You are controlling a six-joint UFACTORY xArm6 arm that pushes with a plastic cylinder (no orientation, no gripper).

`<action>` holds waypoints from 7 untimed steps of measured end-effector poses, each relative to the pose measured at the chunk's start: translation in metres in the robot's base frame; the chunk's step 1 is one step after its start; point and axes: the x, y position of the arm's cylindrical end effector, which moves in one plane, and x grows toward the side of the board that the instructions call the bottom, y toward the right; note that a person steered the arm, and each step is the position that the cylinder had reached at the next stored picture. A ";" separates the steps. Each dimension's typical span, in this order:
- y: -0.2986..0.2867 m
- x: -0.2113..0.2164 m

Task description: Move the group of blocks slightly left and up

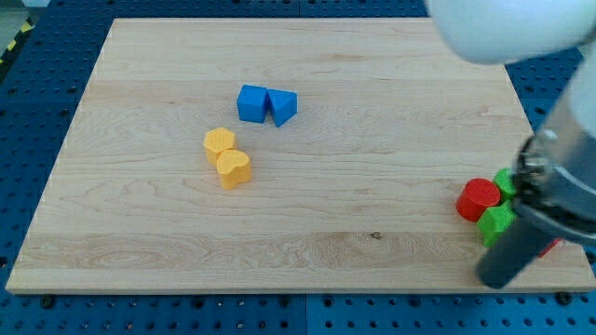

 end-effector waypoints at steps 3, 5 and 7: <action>0.076 -0.005; 0.070 -0.020; 0.051 -0.044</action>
